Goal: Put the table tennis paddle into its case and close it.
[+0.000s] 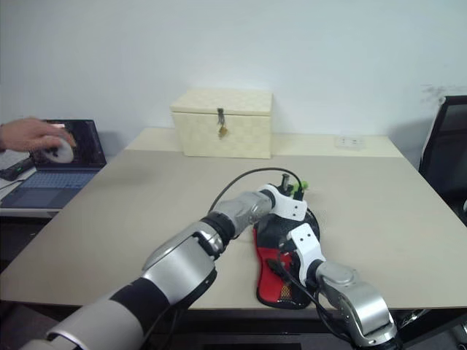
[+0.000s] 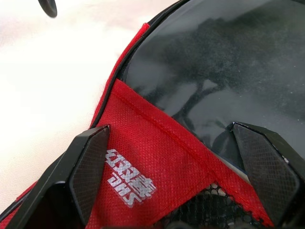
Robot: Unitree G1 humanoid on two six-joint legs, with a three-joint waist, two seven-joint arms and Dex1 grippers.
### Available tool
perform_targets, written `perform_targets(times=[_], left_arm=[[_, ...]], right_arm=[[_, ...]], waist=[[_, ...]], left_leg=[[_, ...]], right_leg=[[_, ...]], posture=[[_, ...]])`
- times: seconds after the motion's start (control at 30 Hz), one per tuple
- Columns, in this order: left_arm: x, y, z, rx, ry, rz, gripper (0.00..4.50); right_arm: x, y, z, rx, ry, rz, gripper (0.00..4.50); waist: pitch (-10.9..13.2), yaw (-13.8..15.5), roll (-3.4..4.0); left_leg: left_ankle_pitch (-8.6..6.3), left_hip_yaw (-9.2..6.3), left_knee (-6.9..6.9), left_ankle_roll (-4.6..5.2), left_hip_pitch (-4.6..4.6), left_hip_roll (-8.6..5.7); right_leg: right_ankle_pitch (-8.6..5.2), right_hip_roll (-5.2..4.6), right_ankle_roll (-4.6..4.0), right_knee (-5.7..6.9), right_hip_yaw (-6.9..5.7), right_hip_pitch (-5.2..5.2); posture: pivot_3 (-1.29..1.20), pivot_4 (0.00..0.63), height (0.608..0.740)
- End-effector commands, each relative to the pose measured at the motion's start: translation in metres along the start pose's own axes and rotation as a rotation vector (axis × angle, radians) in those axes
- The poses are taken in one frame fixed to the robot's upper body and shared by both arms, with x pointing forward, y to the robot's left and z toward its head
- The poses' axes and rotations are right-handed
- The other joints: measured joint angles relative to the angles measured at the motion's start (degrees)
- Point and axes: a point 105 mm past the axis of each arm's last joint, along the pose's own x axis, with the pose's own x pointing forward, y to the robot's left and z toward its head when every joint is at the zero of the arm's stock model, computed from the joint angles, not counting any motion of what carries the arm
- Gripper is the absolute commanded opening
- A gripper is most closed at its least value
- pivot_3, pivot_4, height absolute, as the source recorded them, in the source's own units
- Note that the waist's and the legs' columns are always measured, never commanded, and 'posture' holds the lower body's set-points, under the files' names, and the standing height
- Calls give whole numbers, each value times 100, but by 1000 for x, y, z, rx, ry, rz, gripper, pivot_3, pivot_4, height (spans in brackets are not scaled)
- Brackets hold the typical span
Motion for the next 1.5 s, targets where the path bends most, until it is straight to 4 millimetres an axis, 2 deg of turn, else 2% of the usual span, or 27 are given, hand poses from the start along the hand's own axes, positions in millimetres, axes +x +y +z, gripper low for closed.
perform_targets(times=[0.03, 0.27, 0.4, 0.7, 0.73, 0.9, 1.03, 1.27, 1.37, 1.5], left_arm=[[3, 12, 26, -40, -85, 26, 50], [2, -13, 20, -104, -70, -91, 50], [2, -20, 21, -167, -79, -133, 1085], [1, -13, 20, -224, -92, -119, 4324], [1, -11, 19, -233, -92, -114, 4474], [-1, -2, 14, -281, -86, -92, 4474], [-2, -7, 8, -356, -79, -121, 4474], [-4, -14, 23, -412, -156, -222, 4474], [-6, -14, 23, -438, -171, -261, 4474], [-13, -12, 10, -465, -170, -319, 4474]], right_arm=[[5, 14, -52, 107, 209, 59, 4500], [4, 15, -51, 115, 208, 62, 4500], [5, 16, -49, 117, 206, 68, 4500], [8, 12, -46, 116, 203, 72, 4500], [8, 12, -45, 115, 202, 72, 4500], [10, 6, -41, 110, 197, 70, 4500], [11, 0, -38, 119, 191, 70, 4500], [14, -9, -33, 113, 184, 73, 4500], [15, -12, -32, 107, 188, 76, 4500], [13, -16, -31, 97, 188, 78, 4500]], waist=[[-1, 0, 1], [-3, -4, 1], [-7, -8, 1], [-9, -33, 2], [-9, -33, 2], [-9, -51, 2], [-9, -60, 2], [-9, -60, 2], [-9, -67, 2], [-9, -80, 2]], left_leg=[[0, 0, 0, 0, 1, -1], [-4, -2, -5, 5, 59, -3], [-4, -2, -3, 5, 67, -3], [-4, -1, -3, 6, 71, -3], [-4, 0, -3, 6, 73, -3], [-4, 3, -3, 6, 81, -2], [-3, 6, -4, 6, 92, -1], [-4, 9, -3, 6, 133, -1], [-3, 11, -5, 6, 149, 4], [-3, 12, -4, 6, 152, 7]], right_leg=[[0, -1, 0, 0, 0, 2], [-11, -2, 14, -9, 0, 60], [-12, -4, 17, -7, 0, 69], [-11, -4, 16, -3, 3, 70], [-11, -4, 17, -3, 3, 71], [-11, -4, 18, -1, 6, 75], [-12, -2, 19, 0, 9, 82], [-13, -2, 22, -5, 12, 125], [-14, 2, 22, -7, 14, 140], [-14, 5, 22, -8, 15, 143]], posture=[[0, 150, 740], [0, 150, 740], [0, 150, 740], [0, 150, 740], [0, 150, 740], [0, 150, 740], [0, 150, 740], [0, 150, 740], [0, 150, 740], [0, 150, 740]])
